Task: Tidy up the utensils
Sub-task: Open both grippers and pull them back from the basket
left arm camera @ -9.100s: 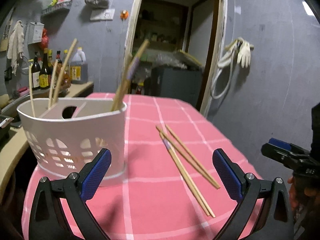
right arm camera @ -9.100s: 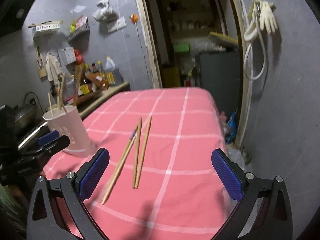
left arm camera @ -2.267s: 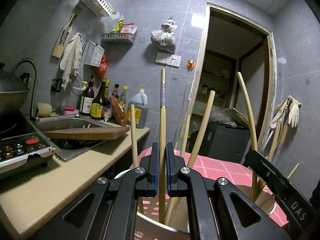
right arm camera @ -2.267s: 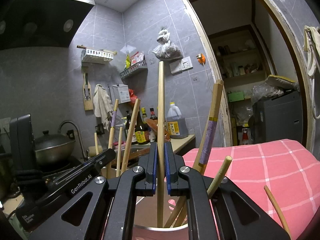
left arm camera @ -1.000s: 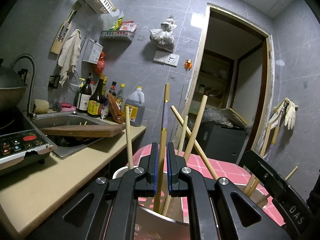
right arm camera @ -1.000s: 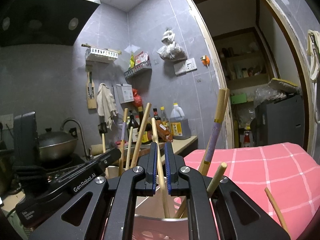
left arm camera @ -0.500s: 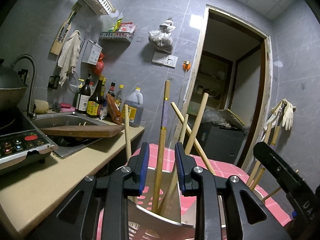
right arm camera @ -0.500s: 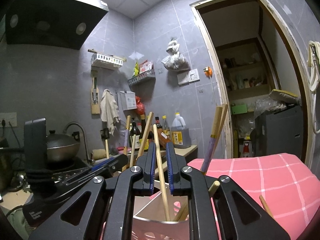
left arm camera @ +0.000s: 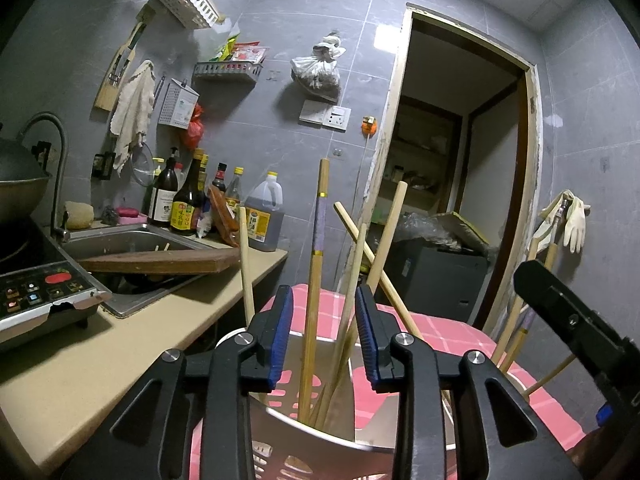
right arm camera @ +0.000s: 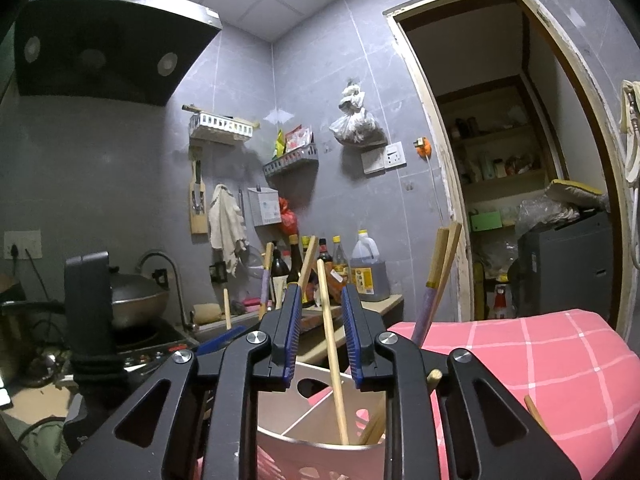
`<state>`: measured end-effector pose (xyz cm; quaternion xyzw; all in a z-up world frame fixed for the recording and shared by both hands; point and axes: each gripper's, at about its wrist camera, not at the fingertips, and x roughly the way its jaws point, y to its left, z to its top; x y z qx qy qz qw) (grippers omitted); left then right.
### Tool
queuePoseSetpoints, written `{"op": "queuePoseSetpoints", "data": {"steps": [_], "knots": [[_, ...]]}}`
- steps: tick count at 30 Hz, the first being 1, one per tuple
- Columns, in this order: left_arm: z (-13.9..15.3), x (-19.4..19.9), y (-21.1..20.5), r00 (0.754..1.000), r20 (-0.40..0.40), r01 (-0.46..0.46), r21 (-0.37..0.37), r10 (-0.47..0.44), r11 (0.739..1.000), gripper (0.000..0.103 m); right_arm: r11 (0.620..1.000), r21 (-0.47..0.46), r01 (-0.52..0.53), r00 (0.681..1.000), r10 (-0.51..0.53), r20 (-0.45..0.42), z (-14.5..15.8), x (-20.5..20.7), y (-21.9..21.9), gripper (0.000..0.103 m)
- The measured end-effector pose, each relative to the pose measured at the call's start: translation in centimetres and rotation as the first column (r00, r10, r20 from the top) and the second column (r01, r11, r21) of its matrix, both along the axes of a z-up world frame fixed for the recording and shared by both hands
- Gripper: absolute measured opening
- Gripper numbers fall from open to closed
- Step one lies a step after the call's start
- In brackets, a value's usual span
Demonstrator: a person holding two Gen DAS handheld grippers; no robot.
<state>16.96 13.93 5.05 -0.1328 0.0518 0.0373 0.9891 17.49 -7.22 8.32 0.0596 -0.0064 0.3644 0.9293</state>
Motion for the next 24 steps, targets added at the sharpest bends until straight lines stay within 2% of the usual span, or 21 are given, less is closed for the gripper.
{"op": "queuePoseSetpoints", "data": {"steps": [6,9,13,17,19,23,24], "knots": [[0.1,0.0,0.0,1.0,0.0,0.0,0.001,0.0,1.0,0.031,1.0,0.021,-0.002,1.0,0.002,0.016,0.8,-0.6,-0.7,0.019],[0.2,0.0,-0.1,1.0,0.002,0.001,0.005,-0.001,1.0,0.031,0.999,0.044,0.011,1.0,-0.012,0.021,1.0,-0.8,-1.4,0.029],[0.5,0.0,-0.1,1.0,0.006,0.003,0.005,-0.003,1.0,0.033,0.997,0.067,0.045,0.999,-0.046,0.012,1.4,-0.8,-2.6,0.029],[0.7,-0.4,-0.2,1.0,0.008,0.009,-0.001,-0.009,1.0,0.039,0.994,0.079,0.079,0.997,-0.079,-0.001,1.7,-1.0,-3.8,0.03],[1.0,-0.8,-0.3,1.0,0.015,0.012,-0.004,-0.012,1.0,0.043,0.992,0.085,0.098,0.995,-0.097,-0.009,1.8,-1.2,-4.6,0.04],[1.7,-2.0,-1.2,0.999,0.021,0.032,-0.008,-0.031,0.999,0.057,0.987,0.089,0.134,0.991,-0.133,-0.025,2.0,-1.7,-6.3,0.05],[1.9,-2.2,-1.6,0.999,0.019,0.041,-0.006,-0.041,0.999,0.06,0.986,0.088,0.142,0.99,-0.14,-0.03,2.0,-1.9,-6.7,0.056]]}}
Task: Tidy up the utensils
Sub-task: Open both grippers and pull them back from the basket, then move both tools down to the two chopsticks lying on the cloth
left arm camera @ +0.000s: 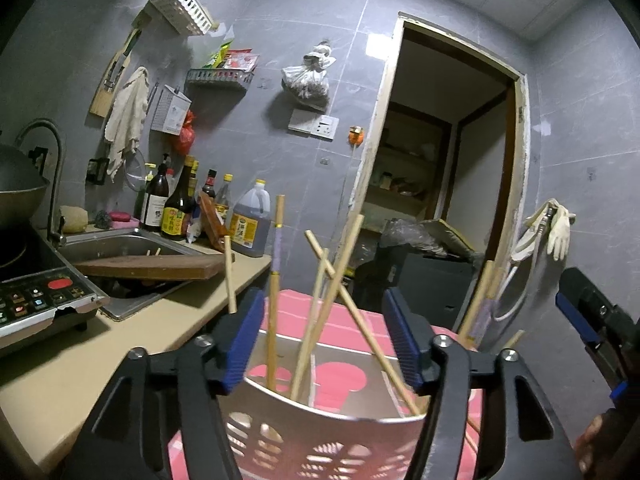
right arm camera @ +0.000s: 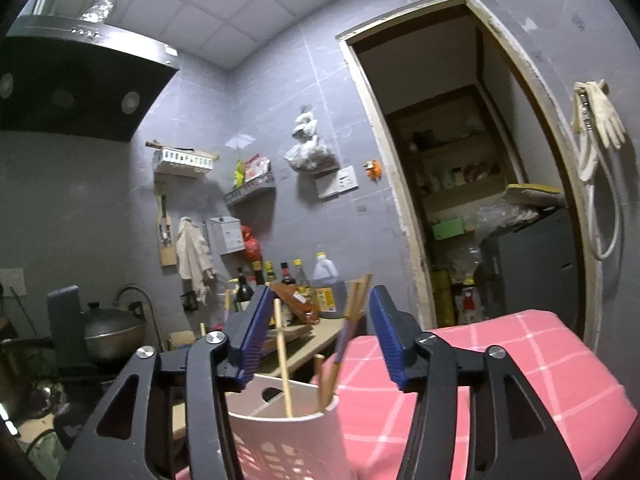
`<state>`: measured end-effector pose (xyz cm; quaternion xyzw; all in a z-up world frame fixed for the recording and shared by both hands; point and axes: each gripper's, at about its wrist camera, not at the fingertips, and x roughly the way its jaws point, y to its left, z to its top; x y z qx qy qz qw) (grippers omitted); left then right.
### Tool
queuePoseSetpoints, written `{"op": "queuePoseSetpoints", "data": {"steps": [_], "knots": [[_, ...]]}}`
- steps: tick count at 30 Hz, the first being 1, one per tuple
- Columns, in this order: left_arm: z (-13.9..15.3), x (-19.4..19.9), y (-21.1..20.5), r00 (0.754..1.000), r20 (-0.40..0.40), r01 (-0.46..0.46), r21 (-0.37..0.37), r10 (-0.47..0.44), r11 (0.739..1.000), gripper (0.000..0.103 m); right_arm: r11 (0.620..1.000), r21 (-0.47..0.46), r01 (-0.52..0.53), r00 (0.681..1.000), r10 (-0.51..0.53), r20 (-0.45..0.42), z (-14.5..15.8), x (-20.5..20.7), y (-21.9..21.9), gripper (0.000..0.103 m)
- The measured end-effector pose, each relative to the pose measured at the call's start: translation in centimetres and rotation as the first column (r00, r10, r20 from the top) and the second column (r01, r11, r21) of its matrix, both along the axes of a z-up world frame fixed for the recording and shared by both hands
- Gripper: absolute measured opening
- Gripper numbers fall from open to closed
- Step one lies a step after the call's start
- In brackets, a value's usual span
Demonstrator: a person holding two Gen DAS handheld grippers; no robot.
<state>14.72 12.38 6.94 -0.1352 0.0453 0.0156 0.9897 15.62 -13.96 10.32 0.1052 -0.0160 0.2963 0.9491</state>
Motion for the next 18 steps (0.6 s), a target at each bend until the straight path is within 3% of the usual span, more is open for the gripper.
{"op": "queuePoseSetpoints", "data": {"steps": [6,12,18], "knots": [[0.8,-1.5,-2.1,0.998,-0.005,0.067,0.002,-0.067,0.998,0.082,0.998,-0.023,0.056,0.998,-0.057,-0.027,0.4,-1.4,-3.6,0.079],[1.1,-2.9,-4.8,0.99,-0.013,0.143,0.006,-0.143,0.99,0.095,0.991,-0.053,0.125,0.991,-0.127,-0.036,0.6,-2.6,-7.1,0.101],[0.8,-3.1,-7.6,0.976,-0.06,0.209,0.013,-0.208,0.978,0.096,0.978,-0.114,0.175,0.981,-0.183,-0.068,0.3,-3.1,-9.9,0.103]]}}
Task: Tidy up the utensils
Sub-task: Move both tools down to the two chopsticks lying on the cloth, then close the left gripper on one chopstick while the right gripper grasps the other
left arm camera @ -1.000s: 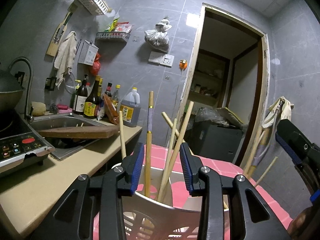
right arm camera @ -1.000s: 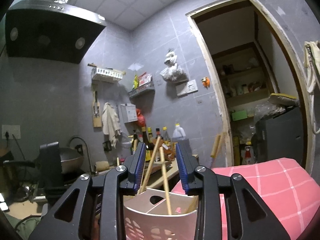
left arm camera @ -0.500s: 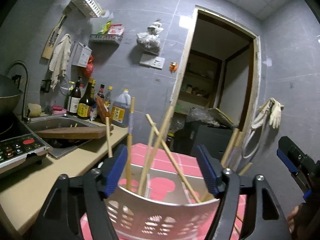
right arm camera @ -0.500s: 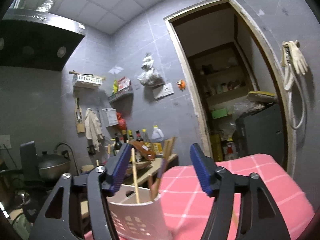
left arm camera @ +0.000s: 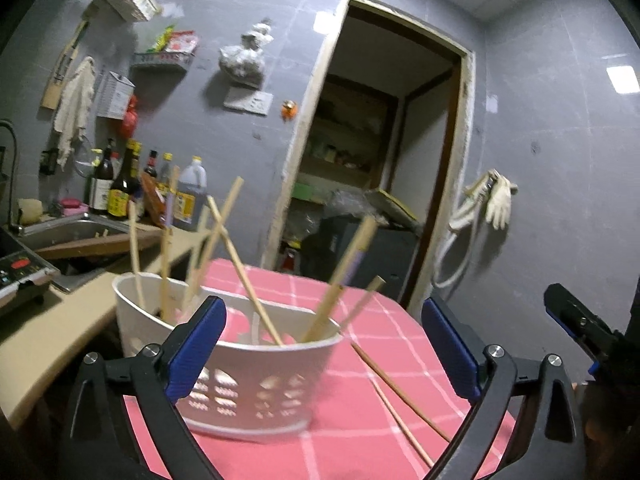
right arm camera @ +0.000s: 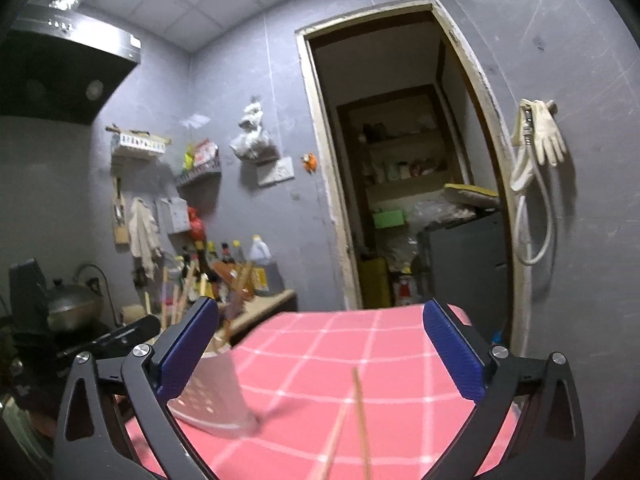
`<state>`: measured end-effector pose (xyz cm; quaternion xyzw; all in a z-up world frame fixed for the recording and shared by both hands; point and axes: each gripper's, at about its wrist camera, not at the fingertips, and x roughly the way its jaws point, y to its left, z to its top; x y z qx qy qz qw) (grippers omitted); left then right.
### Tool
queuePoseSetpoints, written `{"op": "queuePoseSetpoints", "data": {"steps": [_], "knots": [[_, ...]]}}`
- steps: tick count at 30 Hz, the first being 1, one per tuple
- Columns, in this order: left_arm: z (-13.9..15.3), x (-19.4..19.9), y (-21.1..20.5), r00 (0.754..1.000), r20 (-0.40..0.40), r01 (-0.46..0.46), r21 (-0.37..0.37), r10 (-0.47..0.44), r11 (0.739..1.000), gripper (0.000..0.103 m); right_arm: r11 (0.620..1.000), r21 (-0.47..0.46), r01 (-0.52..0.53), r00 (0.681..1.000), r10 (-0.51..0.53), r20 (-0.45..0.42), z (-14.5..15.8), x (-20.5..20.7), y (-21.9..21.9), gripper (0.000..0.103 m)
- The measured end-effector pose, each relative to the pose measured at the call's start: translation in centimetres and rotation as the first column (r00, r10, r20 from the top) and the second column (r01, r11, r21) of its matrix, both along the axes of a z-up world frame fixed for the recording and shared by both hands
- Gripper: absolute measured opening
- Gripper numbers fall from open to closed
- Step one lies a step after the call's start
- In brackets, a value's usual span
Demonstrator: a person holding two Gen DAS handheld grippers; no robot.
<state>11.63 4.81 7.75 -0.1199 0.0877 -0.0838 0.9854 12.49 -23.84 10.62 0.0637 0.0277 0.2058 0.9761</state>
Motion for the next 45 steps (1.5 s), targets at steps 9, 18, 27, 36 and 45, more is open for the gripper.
{"op": "queuePoseSetpoints", "data": {"steps": [9,18,27,36,45], "knots": [[-2.3,1.0,-4.9,0.987,-0.146,0.076,0.062,-0.066,0.995,0.096,0.994,-0.114,0.0,0.985,-0.02,-0.169,-2.4,2.0,-2.5,0.103],[-5.0,4.0,-7.9,0.938,-0.326,0.158,0.102,-0.117,0.982,0.095,0.98,-0.171,-0.104,0.925,0.032,-0.38,-5.7,5.3,-3.3,0.084],[-6.6,7.5,-9.8,0.848,-0.491,0.272,0.081,-0.199,0.959,0.075,0.966,-0.151,-0.209,0.812,0.086,-0.577,-8.7,9.7,-3.3,0.045],[-8.6,11.1,-11.3,0.745,-0.621,0.342,0.04,-0.245,0.939,0.043,0.951,-0.124,-0.282,0.734,0.131,-0.666,-9.9,13.0,-2.3,0.025],[-9.8,13.1,-11.6,0.697,-0.679,0.342,0.034,-0.229,0.939,0.011,0.948,-0.092,-0.305,0.688,0.153,-0.709,-10.7,14.6,-2.0,0.023]]}}
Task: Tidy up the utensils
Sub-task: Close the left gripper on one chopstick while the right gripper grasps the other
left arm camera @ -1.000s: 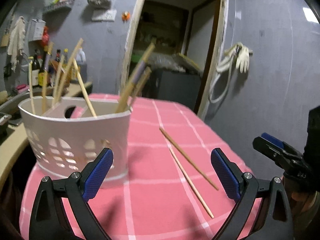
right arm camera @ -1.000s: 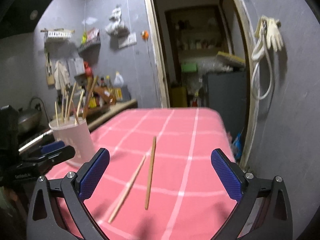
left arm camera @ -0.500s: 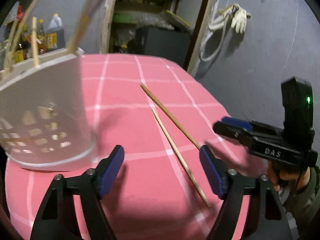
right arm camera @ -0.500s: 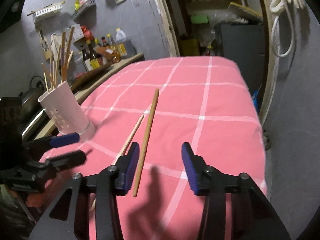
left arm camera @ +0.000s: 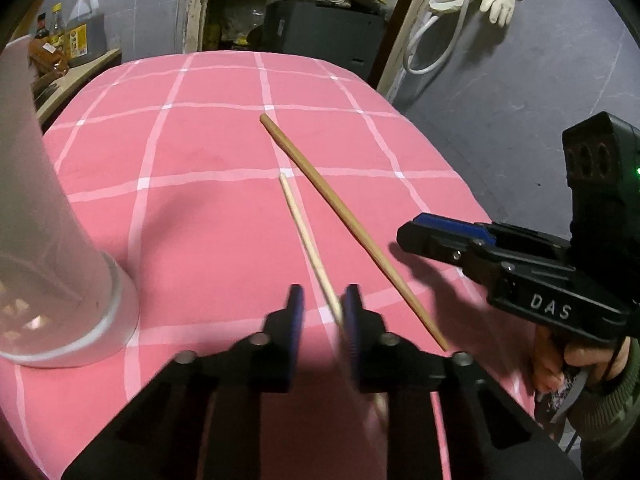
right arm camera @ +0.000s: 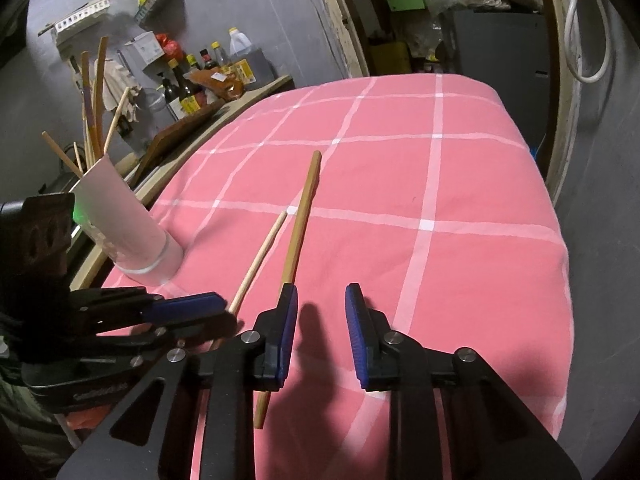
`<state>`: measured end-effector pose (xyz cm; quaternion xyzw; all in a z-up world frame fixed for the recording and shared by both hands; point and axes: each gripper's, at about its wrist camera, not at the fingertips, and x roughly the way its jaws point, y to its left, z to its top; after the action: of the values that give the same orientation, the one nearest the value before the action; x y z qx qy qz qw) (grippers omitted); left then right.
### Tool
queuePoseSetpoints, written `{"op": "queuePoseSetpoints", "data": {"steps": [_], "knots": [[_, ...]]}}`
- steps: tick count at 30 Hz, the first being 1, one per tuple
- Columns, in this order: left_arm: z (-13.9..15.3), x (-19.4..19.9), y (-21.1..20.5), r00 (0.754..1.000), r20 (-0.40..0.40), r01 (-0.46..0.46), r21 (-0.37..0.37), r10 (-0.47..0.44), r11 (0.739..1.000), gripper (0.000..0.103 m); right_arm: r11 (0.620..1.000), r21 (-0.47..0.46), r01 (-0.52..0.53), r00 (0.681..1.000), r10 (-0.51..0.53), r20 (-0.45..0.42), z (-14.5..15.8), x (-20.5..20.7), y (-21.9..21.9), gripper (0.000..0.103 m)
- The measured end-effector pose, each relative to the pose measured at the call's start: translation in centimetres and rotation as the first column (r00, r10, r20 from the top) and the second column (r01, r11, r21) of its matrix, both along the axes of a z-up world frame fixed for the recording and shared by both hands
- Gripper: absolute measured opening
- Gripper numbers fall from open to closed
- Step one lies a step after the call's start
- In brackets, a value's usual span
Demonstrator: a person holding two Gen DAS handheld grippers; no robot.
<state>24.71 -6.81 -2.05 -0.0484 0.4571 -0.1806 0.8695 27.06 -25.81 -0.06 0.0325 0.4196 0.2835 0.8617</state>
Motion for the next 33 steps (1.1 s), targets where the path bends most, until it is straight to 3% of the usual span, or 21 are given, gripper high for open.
{"op": "queuePoseSetpoints", "data": {"steps": [5,12,21,25,29,33], "knots": [[-0.1,0.5,0.6,0.999,-0.008,-0.051,0.025,0.051,0.998,0.004,1.0,-0.005,-0.026,1.0,0.025,-0.017,-0.1,0.3,0.8,0.023],[-0.2,0.0,1.8,0.997,-0.022,-0.079,0.05,0.08,0.996,0.003,0.997,-0.044,-0.059,0.997,0.056,-0.049,-0.2,1.1,2.5,0.023],[0.0,-0.6,1.5,0.998,-0.028,-0.056,0.079,0.059,0.995,0.004,0.978,-0.193,-0.077,0.994,0.061,-0.088,-0.4,3.1,5.7,0.023],[-0.1,-0.5,1.3,0.998,-0.027,-0.057,0.081,0.059,0.995,0.003,0.969,-0.242,-0.053,0.995,0.029,-0.1,-0.4,3.7,6.0,0.009],[0.0,-0.8,1.6,0.998,-0.039,-0.055,0.054,0.058,0.997,0.003,0.989,-0.15,0.005,0.988,-0.028,-0.149,-0.4,3.6,4.5,0.005],[0.3,-1.7,2.0,0.998,-0.029,-0.046,0.031,0.047,0.998,0.003,0.997,0.033,0.075,0.98,-0.068,-0.186,-0.4,2.0,2.1,0.005]]}}
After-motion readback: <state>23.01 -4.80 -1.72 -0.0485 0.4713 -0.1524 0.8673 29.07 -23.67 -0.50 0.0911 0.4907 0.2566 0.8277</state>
